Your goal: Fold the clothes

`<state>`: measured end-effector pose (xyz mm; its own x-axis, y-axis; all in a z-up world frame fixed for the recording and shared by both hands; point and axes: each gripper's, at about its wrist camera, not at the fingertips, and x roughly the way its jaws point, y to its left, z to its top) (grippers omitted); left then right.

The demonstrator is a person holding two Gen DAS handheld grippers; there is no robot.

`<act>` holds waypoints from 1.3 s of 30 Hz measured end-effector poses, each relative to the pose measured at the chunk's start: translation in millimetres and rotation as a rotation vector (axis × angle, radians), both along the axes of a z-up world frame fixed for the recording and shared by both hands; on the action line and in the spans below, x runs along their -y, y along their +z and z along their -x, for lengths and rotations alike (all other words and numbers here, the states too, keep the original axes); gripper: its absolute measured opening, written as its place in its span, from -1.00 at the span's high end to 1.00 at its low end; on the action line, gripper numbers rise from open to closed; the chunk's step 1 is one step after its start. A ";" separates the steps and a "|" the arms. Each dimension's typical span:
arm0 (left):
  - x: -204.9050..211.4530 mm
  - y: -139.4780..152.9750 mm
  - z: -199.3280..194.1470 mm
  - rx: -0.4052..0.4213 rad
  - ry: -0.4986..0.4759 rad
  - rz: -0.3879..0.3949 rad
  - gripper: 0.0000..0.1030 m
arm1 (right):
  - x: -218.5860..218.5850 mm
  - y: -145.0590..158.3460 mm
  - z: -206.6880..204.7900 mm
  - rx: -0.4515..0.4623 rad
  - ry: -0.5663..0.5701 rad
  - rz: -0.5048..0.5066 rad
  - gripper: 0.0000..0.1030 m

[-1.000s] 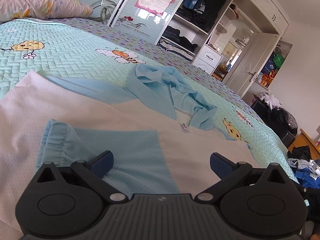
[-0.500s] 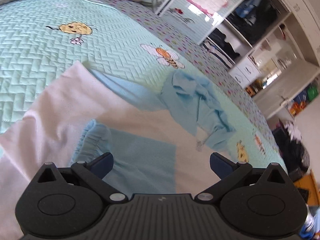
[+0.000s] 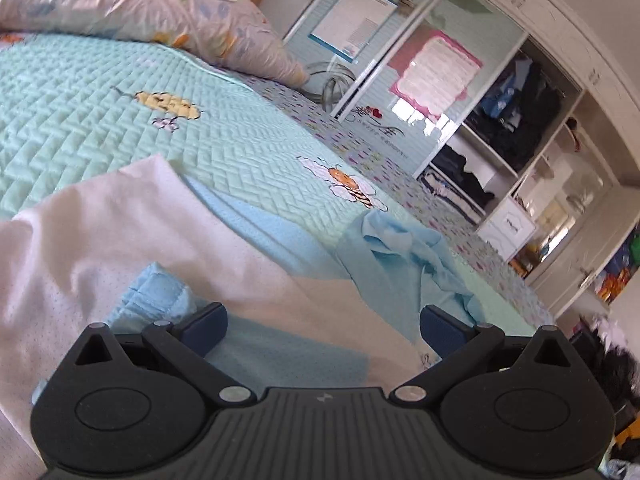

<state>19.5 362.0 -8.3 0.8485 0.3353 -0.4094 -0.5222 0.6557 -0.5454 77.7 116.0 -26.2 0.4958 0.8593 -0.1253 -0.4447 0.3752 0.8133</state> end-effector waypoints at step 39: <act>-6.3 -12.4 -0.3 0.051 0.054 0.011 -0.99 | -294.1 47.2 -235.4 -0.138 0.111 0.359 -0.51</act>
<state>19.8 368.3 -20.7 0.8491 0.3765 -0.3704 -0.5281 0.6211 -0.5791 313.1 410.1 21.0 0.3601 0.7962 -0.4862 -0.3945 0.6023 0.6940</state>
